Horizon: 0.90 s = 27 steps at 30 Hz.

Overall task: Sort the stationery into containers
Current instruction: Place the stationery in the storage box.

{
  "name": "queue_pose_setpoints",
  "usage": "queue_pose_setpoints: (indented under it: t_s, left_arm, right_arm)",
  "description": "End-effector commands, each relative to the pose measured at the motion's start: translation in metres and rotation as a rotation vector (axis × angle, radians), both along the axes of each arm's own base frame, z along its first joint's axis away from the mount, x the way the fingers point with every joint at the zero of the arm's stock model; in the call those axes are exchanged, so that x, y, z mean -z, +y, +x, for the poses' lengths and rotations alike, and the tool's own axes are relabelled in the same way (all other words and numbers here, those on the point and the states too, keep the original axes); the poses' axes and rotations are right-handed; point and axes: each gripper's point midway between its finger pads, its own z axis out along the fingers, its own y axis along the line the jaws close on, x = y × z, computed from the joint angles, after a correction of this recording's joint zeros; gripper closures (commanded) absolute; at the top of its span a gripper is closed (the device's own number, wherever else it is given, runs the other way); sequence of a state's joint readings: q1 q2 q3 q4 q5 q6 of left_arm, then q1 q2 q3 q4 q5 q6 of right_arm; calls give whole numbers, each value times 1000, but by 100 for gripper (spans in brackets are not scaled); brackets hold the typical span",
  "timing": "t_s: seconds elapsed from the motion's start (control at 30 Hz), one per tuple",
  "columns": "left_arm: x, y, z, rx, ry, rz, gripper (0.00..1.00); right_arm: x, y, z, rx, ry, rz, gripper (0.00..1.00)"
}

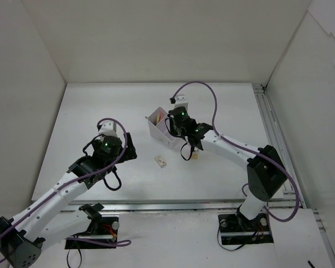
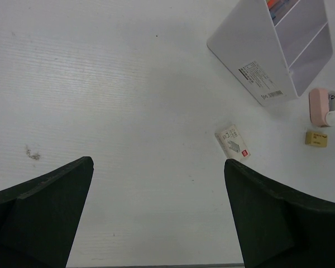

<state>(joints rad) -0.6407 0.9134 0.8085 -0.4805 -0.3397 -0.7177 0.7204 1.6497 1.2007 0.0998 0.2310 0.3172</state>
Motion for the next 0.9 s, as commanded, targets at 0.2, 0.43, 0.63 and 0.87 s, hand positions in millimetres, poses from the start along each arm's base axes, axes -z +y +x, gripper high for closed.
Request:
queue_pose_setpoints:
  t_s: [0.2, 0.43, 0.63, 0.87]
  left_arm:
    - [-20, 0, 9, -19, -50, -3, 0]
    - [-20, 2, 7, -25, -37, 4, 0]
    - [-21, 3, 6, -29, -41, 3, 0]
    - [-22, -3, 7, 0, -33, -3, 0]
  right_arm:
    - [-21, 14, 31, 94, -55, 85, 92]
    - [-12, 25, 40, 110, -29, 103, 80]
    - [-9, 26, 42, 114, -19, 98, 70]
    - [-22, 26, 34, 76, -34, 110, 32]
